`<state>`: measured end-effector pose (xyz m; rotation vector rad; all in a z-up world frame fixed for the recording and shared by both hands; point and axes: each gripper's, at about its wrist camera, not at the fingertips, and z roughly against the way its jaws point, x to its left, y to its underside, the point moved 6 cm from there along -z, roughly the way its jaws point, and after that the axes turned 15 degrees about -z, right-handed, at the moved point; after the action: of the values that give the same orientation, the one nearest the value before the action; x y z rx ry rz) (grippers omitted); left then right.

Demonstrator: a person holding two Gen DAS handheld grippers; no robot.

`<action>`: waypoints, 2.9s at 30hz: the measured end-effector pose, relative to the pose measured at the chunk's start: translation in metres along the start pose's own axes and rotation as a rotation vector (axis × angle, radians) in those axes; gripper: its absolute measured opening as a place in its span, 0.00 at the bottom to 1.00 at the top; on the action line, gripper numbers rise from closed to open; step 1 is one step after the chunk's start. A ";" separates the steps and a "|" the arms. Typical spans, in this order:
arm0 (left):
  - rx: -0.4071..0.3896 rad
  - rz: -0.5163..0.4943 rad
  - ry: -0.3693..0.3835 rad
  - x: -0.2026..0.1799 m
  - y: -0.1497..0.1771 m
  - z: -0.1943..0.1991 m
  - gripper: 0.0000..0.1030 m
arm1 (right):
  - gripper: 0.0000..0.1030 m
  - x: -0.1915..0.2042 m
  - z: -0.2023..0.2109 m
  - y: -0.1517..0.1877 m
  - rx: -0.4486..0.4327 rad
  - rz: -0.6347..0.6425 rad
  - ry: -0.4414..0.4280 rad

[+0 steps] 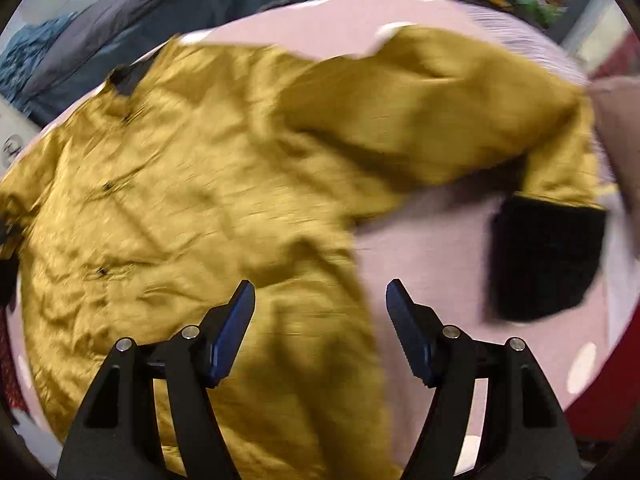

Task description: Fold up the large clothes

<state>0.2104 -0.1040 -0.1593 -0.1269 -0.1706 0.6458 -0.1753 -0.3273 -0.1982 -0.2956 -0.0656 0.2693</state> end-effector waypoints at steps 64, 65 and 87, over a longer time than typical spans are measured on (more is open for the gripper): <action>-0.001 -0.134 0.148 -0.148 0.097 0.068 0.87 | 0.76 -0.330 0.049 0.028 -0.117 -1.132 -0.225; -0.002 -0.142 0.141 -0.149 0.098 0.069 0.87 | 0.76 -0.326 0.039 0.032 -0.104 -1.173 -0.271; 0.016 -0.090 0.160 -0.139 0.104 0.057 0.87 | 0.20 -0.234 0.095 -0.076 -0.269 -0.804 -0.262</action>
<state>0.0294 -0.1022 -0.1376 -0.1543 -0.0171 0.5442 -0.3914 -0.4340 -0.0904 -0.4745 -0.4700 -0.5060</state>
